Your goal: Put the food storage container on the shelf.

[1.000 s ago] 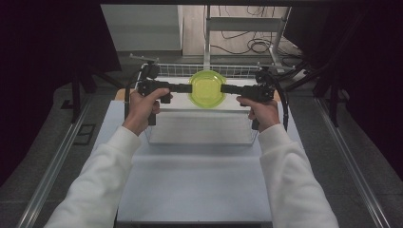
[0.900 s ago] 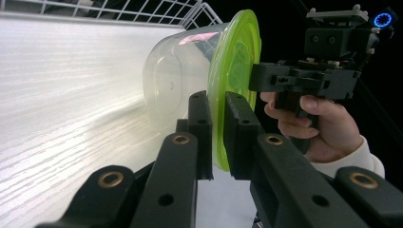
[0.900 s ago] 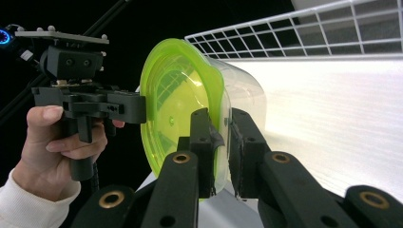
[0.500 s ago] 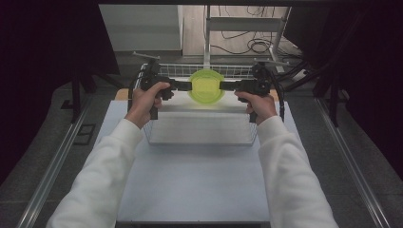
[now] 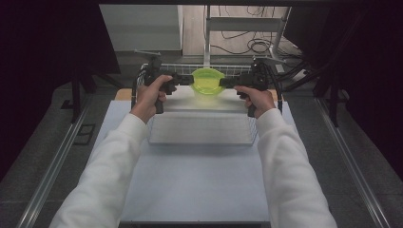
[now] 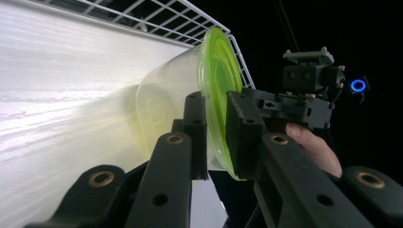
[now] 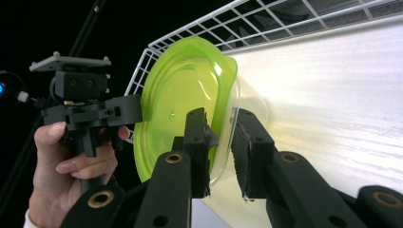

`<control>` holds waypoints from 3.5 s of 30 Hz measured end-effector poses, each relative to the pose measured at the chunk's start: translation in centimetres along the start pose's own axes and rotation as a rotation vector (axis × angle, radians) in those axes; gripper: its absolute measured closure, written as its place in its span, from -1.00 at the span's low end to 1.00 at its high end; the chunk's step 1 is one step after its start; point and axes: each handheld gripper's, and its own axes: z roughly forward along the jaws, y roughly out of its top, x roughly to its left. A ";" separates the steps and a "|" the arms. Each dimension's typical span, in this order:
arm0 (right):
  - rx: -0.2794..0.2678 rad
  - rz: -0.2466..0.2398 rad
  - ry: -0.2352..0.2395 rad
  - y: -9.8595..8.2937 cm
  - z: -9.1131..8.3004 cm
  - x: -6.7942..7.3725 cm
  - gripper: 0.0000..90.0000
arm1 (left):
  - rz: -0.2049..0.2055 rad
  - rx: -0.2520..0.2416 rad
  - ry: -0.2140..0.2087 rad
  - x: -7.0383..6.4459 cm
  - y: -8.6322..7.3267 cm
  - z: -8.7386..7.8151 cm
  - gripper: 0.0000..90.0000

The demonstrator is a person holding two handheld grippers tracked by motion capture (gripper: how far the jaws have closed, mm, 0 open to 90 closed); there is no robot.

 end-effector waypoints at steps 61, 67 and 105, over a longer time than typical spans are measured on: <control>-0.145 -0.490 -0.141 -4.9 -4.8 3.4 -0.40 | 0.391 -0.084 0.176 -3.7 -6.2 -3.6 -0.30; -0.147 -0.515 -0.137 -6.8 -5.7 3.9 -0.40 | 0.426 -0.090 0.191 -3.9 -8.6 -5.0 -0.29; 0.035 -0.497 -0.242 -22.8 -7.8 -7.6 -0.42 | 0.422 0.104 0.337 5.1 -24.4 -6.9 -0.36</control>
